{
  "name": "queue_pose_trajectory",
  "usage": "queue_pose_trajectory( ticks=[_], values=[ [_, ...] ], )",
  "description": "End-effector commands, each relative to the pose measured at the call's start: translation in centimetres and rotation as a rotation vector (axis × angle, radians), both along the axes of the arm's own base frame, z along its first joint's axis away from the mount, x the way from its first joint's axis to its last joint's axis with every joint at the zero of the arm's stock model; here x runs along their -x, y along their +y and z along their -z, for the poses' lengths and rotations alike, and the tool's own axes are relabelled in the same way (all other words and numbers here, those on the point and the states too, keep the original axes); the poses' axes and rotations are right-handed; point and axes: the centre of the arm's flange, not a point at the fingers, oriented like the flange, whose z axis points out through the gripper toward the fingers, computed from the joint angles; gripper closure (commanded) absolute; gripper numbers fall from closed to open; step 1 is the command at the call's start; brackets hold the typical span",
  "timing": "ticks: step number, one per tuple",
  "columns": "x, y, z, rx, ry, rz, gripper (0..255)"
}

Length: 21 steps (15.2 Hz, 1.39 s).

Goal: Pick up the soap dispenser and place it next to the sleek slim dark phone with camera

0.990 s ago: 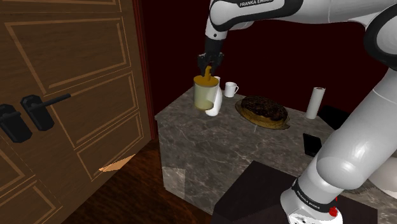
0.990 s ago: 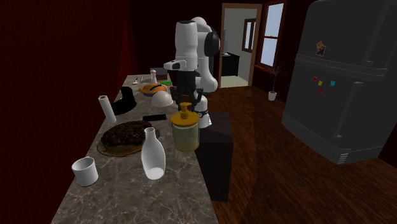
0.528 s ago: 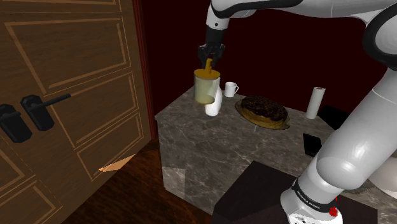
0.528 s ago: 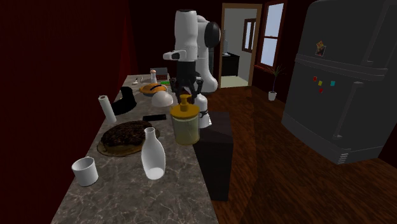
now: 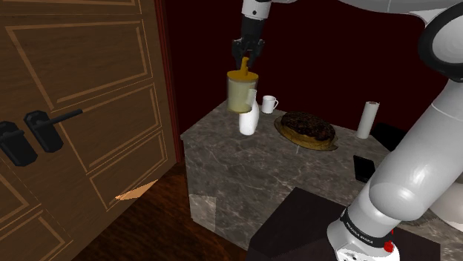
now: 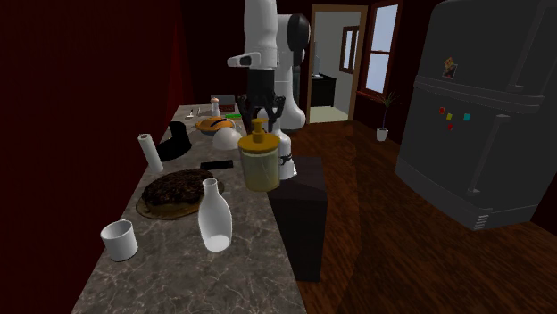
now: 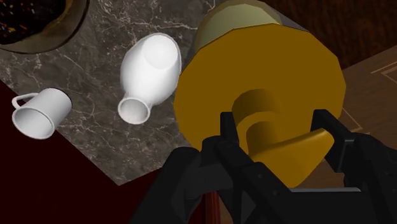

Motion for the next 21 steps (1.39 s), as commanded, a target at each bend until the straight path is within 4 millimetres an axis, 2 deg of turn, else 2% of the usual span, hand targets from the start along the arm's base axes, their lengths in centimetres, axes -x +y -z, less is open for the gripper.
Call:
queue_pose_trajectory(
  ticks=[1, 9, 21],
  values=[
    [0.0, 0.0, -1.1, 0.000, 0.000, 0.000, 255],
    [0.0, 0.0, -5.0, 0.000, 0.000, 0.000, 255],
    [12.7, -9.5, -5.0, 0.000, 0.000, 0.000, 255]
  ],
)
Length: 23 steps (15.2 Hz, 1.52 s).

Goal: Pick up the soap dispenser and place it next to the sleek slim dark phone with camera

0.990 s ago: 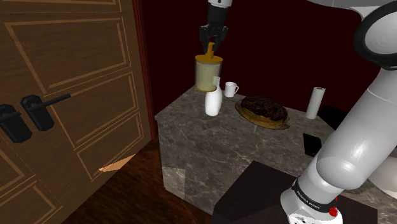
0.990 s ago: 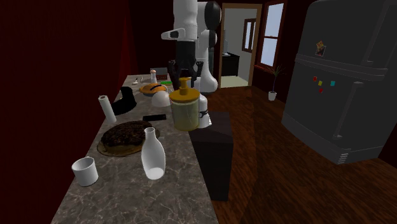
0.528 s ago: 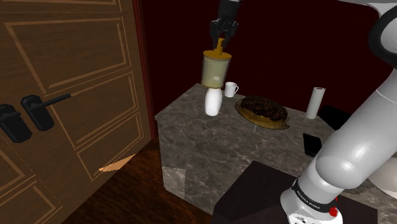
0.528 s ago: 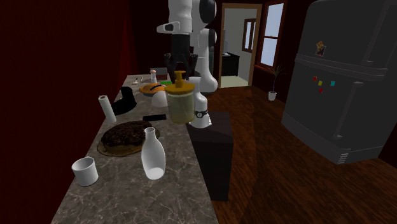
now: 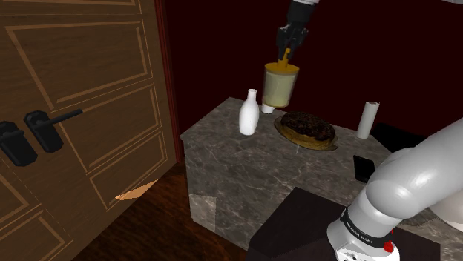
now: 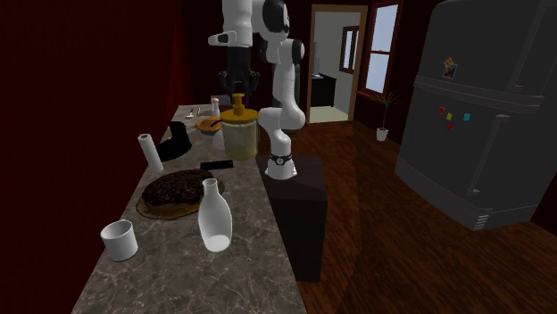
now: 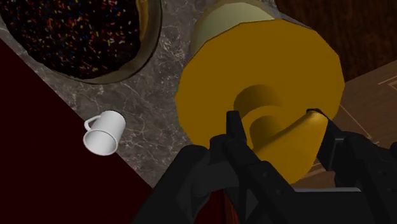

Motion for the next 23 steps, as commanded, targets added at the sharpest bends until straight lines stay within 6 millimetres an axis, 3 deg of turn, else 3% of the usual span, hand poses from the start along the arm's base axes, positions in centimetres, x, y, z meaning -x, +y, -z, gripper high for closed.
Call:
queue_pose_trajectory(
  ticks=[1, 23],
  values=[
    [2.0, -1.5, 0.0, 0.000, 0.000, -0.001, 255],
    [25.4, -18.8, 0.0, 0.000, 0.000, -0.001, 255]
  ],
)
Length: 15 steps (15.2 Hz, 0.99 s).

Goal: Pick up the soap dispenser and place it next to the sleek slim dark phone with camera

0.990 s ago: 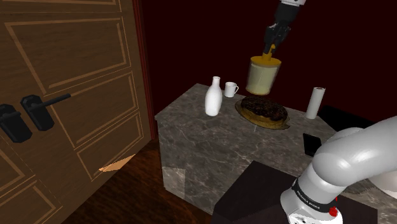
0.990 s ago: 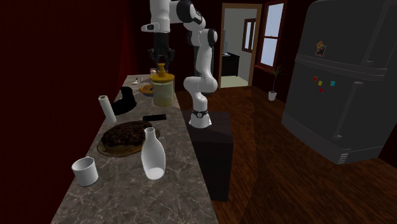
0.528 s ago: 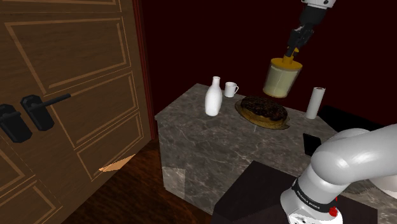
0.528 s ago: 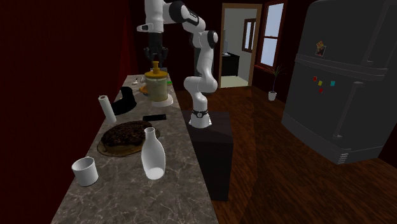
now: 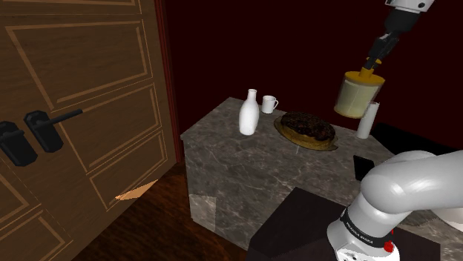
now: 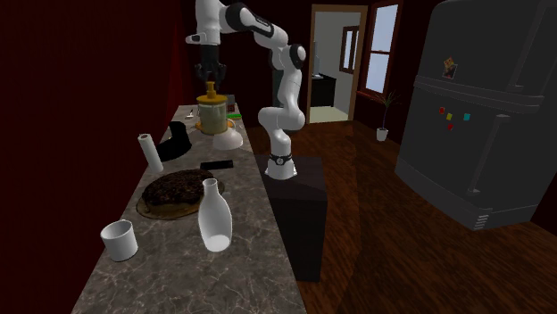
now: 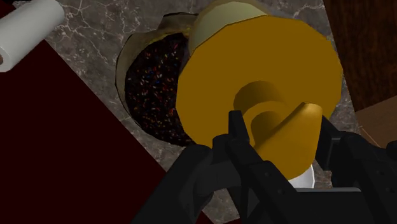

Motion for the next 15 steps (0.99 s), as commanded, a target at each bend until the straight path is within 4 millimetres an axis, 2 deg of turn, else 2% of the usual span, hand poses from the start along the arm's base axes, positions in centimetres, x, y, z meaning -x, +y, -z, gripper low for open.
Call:
queue_pose_trajectory(
  ticks=[1, 15],
  values=[
    [2.0, -1.8, -0.1, 0.001, 0.000, -0.001, 255],
    [16.8, -12.8, -0.2, 0.001, 0.000, -0.001, 255]
  ],
)
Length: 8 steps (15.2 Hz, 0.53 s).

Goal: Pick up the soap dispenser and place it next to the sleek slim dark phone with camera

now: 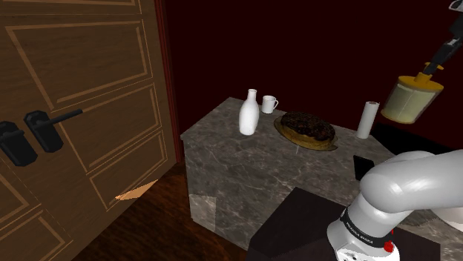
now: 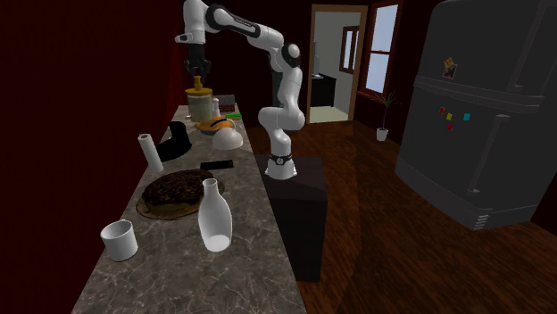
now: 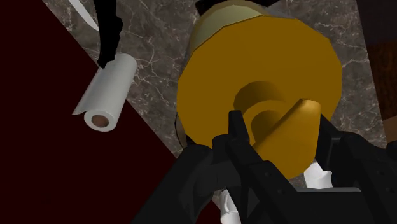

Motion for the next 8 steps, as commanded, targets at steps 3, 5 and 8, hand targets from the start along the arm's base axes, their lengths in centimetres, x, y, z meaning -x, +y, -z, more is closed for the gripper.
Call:
queue_pose_trajectory(
  ticks=[3, 5, 8],
  values=[
    [4.4, -3.3, 0.0, 0.001, 0.000, -0.001, 255],
    [6.5, -4.9, 0.0, 0.001, 0.000, -0.001, 255],
    [9.7, -7.2, 0.0, 0.001, 0.000, -0.001, 255]
  ],
)
